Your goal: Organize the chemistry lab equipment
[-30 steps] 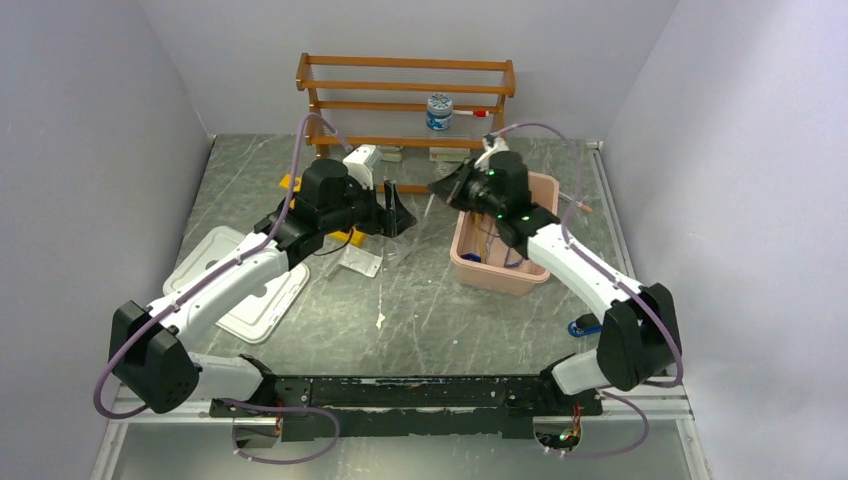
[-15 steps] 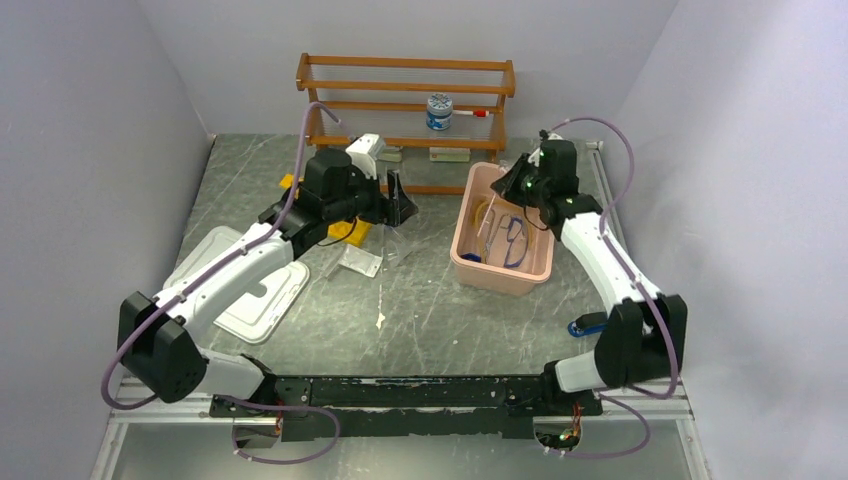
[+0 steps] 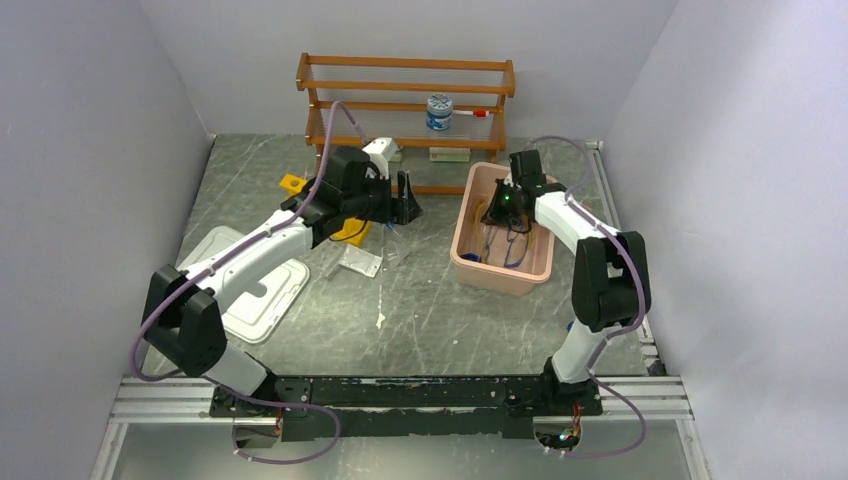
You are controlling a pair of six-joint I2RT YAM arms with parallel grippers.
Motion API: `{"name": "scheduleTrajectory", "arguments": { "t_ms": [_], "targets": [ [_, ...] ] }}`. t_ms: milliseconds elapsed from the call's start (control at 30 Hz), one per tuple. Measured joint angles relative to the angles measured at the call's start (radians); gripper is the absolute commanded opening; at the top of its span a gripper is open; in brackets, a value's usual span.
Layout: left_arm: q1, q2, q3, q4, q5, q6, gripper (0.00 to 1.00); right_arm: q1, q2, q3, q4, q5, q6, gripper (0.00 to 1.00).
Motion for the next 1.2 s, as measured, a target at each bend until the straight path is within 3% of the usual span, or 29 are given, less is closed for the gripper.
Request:
{"name": "scheduleTrajectory", "arguments": {
  "t_ms": [400, 700, 833, 1200],
  "targets": [
    [0.000, 0.080, 0.046, -0.008, -0.005, -0.030, 0.77, 0.061, 0.086, 0.038, -0.006, 0.138, 0.014, 0.11],
    [0.000, 0.080, 0.045, -0.052, -0.016, -0.043, 0.81, 0.069, 0.076, 0.005, -0.001, 0.234, 0.034, 0.36],
    [0.000, 0.071, 0.031, -0.075, -0.018, -0.047, 0.83, 0.077, 0.011, 0.005, -0.018, 0.255, 0.047, 0.42],
    [0.001, -0.039, -0.115, -0.113, -0.072, -0.088, 0.83, 0.174, -0.218, 0.051, -0.061, 0.266, 0.072, 0.45]
  ]
}}
